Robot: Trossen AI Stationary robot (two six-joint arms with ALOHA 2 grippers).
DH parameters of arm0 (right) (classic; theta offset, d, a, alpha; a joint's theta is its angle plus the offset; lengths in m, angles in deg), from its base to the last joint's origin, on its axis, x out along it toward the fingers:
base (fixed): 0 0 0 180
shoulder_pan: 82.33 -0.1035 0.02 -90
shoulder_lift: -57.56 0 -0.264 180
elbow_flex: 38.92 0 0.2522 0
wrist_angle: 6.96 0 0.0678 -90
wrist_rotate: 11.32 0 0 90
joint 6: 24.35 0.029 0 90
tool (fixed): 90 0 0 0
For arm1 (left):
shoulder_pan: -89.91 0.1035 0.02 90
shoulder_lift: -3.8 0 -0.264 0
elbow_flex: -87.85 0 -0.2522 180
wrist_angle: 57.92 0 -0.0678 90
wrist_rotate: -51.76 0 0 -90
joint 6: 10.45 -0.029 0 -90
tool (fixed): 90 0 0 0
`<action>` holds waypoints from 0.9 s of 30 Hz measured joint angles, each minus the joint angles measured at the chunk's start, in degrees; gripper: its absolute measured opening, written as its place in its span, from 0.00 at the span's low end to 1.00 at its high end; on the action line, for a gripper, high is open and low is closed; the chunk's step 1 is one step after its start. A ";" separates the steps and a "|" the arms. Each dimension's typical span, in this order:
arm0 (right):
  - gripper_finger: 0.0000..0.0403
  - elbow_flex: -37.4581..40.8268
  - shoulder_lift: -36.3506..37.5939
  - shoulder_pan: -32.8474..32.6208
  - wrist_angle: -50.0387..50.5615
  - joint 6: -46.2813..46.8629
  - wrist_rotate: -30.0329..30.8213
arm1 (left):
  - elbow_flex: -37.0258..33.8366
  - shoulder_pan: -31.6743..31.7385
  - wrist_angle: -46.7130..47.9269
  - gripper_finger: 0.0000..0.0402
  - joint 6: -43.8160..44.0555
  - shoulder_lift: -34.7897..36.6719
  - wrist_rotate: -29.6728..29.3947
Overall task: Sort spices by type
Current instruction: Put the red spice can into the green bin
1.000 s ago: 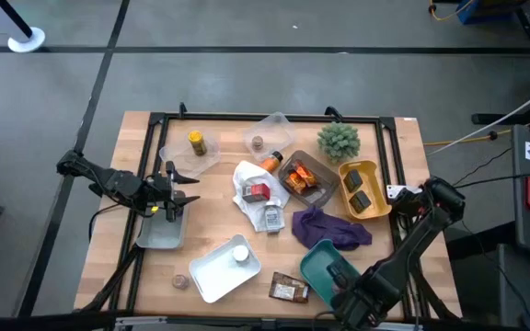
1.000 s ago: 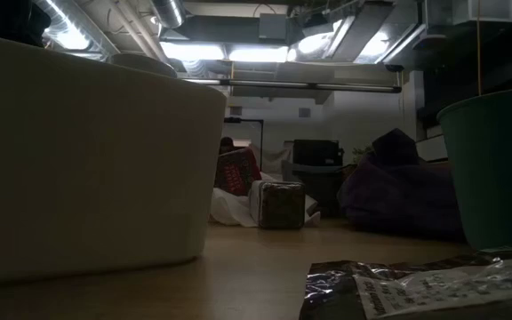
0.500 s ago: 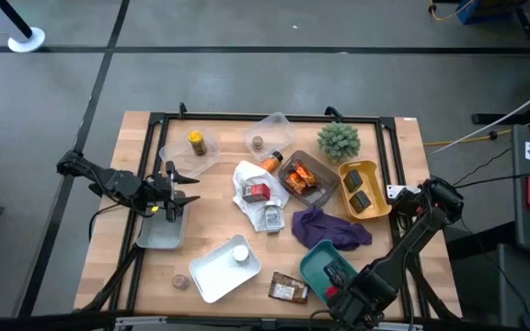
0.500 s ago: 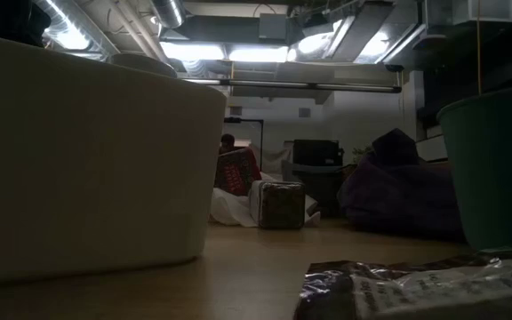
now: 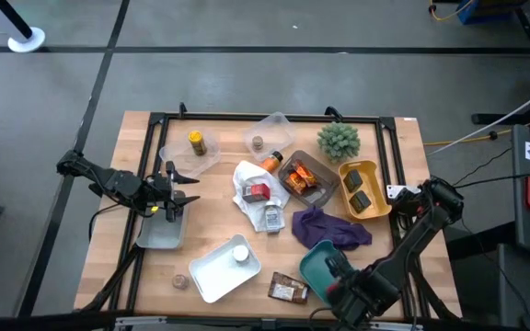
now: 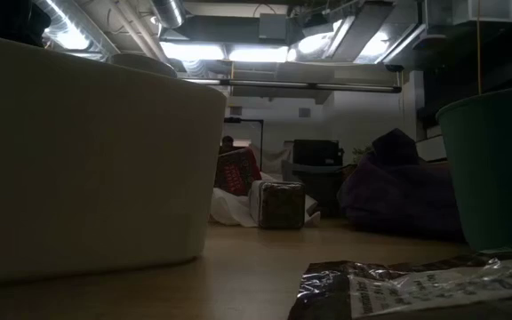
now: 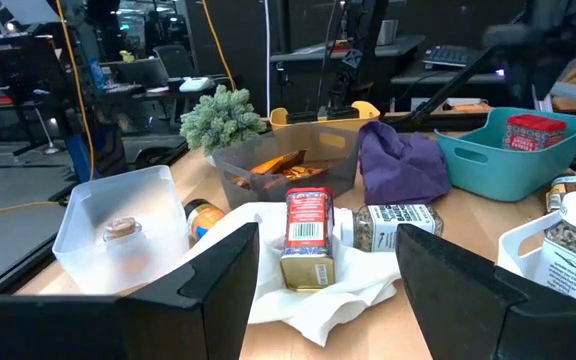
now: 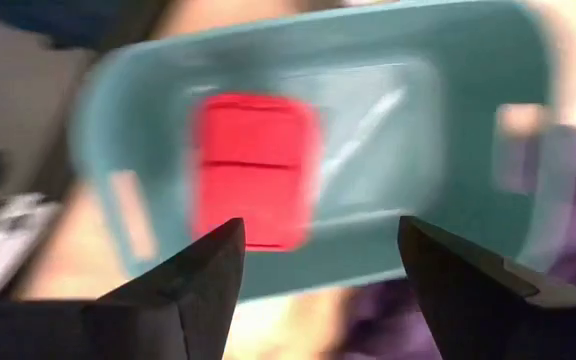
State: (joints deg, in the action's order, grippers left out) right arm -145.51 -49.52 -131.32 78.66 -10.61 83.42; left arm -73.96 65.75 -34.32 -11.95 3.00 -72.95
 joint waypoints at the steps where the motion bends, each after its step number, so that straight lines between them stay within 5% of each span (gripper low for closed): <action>1: 0.65 -0.63 0.02 0.00 0.98 0.03 2.92 | -0.02 0.00 -0.01 0.56 0.00 0.02 0.00; 8: 0.66 -2.61 0.10 -0.09 -0.23 -3.73 20.05 | -0.02 0.00 0.00 0.56 0.00 0.02 0.00; 23: 0.66 -2.63 0.13 0.00 -12.98 -3.21 20.33 | 0.00 0.00 0.00 0.56 0.00 0.00 0.00; 27: 0.66 -2.63 0.13 0.00 -12.18 -4.37 24.60 | -0.02 0.00 0.00 0.56 0.00 0.02 0.00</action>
State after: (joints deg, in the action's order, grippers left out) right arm -148.14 -49.40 -131.32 66.49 -14.98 108.02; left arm -73.98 65.75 -34.33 -11.95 3.02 -72.95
